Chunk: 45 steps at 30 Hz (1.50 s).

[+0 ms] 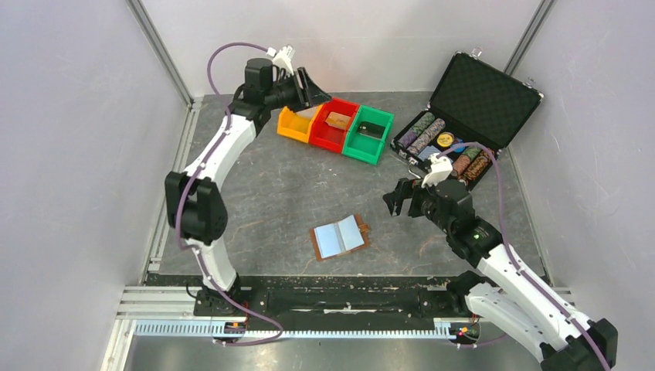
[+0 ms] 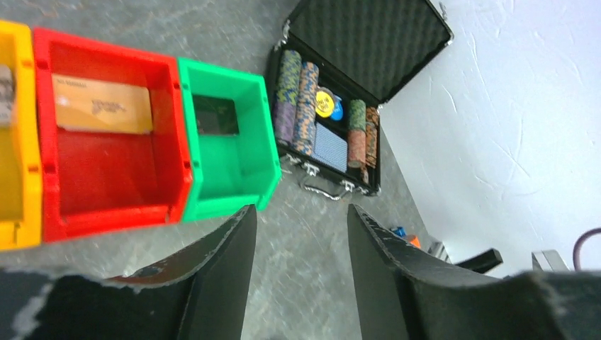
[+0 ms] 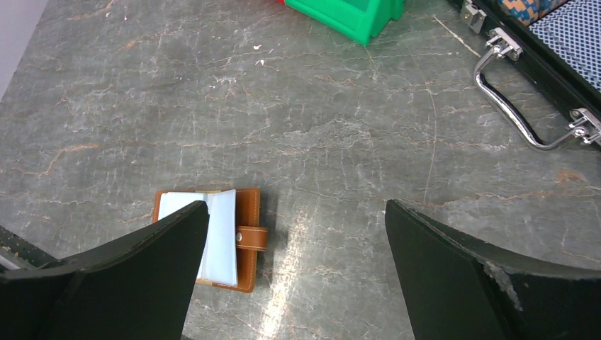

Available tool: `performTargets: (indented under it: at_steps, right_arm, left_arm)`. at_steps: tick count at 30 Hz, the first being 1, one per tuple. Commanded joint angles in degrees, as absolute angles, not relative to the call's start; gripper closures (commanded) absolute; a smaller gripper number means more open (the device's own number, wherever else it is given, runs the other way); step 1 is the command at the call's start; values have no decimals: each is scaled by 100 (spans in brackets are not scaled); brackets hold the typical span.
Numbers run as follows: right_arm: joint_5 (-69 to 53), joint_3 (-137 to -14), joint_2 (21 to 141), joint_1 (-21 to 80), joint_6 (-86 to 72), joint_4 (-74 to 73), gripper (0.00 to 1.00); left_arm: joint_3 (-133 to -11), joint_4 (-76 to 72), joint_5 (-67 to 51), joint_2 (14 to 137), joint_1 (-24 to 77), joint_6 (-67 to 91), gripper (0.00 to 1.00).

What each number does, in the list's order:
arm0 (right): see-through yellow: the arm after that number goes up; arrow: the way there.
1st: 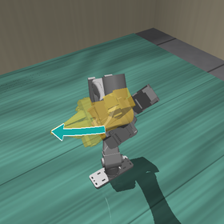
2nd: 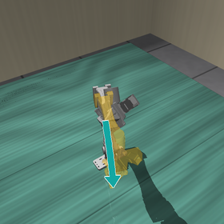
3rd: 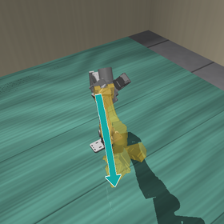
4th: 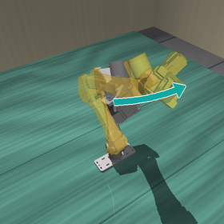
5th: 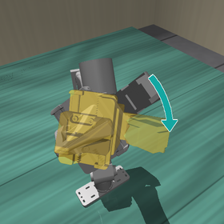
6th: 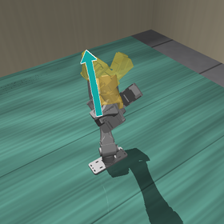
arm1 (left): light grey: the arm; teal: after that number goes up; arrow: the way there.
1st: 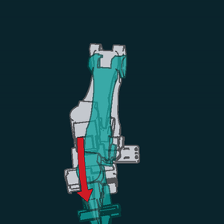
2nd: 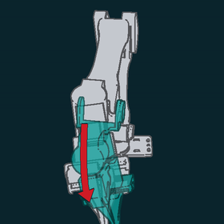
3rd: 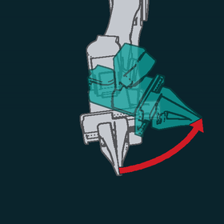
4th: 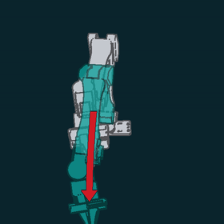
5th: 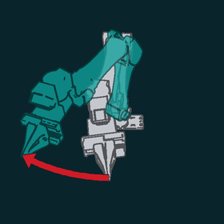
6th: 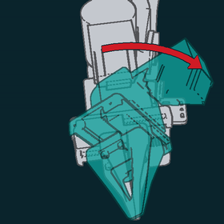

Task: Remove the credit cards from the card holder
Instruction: Reset both arms

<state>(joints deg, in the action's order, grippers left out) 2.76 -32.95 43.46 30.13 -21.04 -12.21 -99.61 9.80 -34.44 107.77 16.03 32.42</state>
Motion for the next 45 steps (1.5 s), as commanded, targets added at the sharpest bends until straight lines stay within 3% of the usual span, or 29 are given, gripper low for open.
performTargets:
  at_steps: [1, 11, 17, 19, 20, 21, 32, 45]
  right_arm:
    - [430, -3547, 4064, 2997, -2009, -1367, 2]
    - [206, -3401, 3624, 2997, -2008, -1374, 2]
    - [251, -3377, 3200, 2994, -2003, -1336, 2]
    - [352, -3342, 3065, 2997, -1999, -1322, 2]
    - [388, -3317, 3010, 2997, -2002, -1326, 2]
    - [427, -3298, 2955, 2997, -2000, -1322, 2]
    - [554, -3313, 2682, 2991, -2071, -1322, 2]
    - [625, -3243, 2646, 2992, -2188, -1303, 2]
  left_arm:
    - [-9113, 1457, -3458, 9699, 1717, 3152, 40]
    - [-6731, 2336, -3310, 6936, 1861, 2312, 29]
    - [-5333, 2057, -3382, 5476, 1881, 2418, 22]
    - [-4952, 1899, -3387, 5132, 1877, 2486, 13]
    - [-4778, 1837, -3393, 4956, 1881, 2492, 2]
    - [-4624, 1814, -3369, 4818, 1876, 2481, 0]
    - [-3868, 1610, -3391, 4001, 1881, 2320, 0]
    - [-3852, 1608, -3314, 3853, 1878, 2303, 0]
